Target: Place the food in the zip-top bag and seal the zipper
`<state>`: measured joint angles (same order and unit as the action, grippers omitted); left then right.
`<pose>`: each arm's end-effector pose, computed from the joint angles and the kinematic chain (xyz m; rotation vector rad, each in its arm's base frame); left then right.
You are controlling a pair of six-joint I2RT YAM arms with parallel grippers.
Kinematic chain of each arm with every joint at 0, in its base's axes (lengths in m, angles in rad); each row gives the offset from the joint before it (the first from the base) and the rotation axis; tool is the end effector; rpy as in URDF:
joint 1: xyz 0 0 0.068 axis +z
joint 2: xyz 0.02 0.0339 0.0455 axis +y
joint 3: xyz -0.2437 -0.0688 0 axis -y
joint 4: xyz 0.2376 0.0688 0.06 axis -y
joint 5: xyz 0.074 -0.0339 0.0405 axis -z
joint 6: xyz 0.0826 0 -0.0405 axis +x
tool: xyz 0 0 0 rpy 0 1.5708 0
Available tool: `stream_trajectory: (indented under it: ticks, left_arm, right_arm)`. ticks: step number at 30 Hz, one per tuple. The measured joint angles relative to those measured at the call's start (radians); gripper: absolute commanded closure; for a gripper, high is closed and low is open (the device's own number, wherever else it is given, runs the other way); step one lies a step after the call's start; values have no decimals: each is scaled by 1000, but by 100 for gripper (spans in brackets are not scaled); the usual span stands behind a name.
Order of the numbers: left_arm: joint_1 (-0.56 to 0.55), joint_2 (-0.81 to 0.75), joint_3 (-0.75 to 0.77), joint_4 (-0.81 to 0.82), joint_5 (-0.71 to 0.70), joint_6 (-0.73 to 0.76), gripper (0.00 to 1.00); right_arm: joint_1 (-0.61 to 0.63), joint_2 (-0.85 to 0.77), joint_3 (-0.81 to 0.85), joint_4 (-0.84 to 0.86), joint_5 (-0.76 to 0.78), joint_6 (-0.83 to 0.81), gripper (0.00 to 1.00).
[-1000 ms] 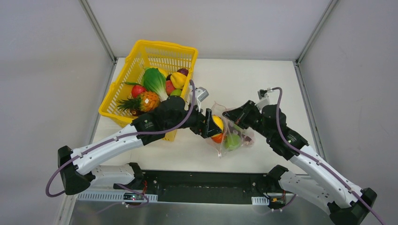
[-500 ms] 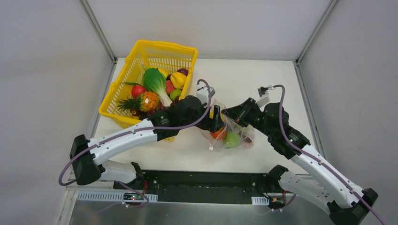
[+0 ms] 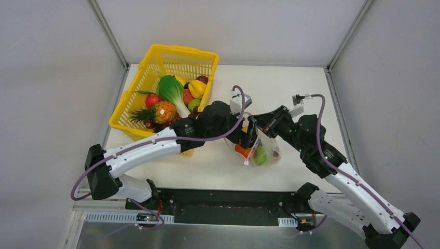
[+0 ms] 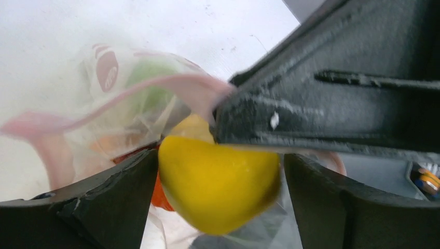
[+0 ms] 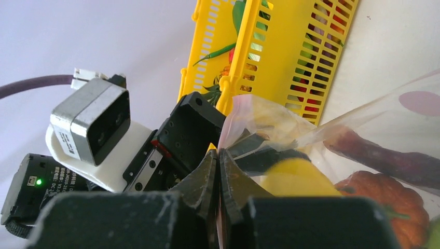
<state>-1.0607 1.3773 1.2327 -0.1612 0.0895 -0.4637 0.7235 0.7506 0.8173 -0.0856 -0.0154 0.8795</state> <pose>0.1722 -0.3229 0.3307 0.6627 1.9265 -1.0965 0.1726 0.1542 0.3525 0.1224 1.7346 1.2351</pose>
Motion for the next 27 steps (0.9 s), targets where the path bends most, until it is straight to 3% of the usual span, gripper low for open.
stream_trajectory:
  ticks: [4,15,20,23,27]
  left_arm:
    - [2,-40,-7,-18,16,23,2]
    - [2,-197,-11,-82,-26,72,7]
    - [9,-293,-11,-185,-164,126,1]
    - [61,-349,-13,-278,-263,143,1]
    - [248,-426,-52,-373,-339,142,1]
  right_arm:
    - [0,-10,-5,2,28,23,94]
    - [0,-33,-27,6,82,52,94]
    - [0,-41,-34,-3,106,23,94]
    - [0,-44,-41,-16,105,-1,94]
    - [0,-44,-56,-32,97,-18,94]
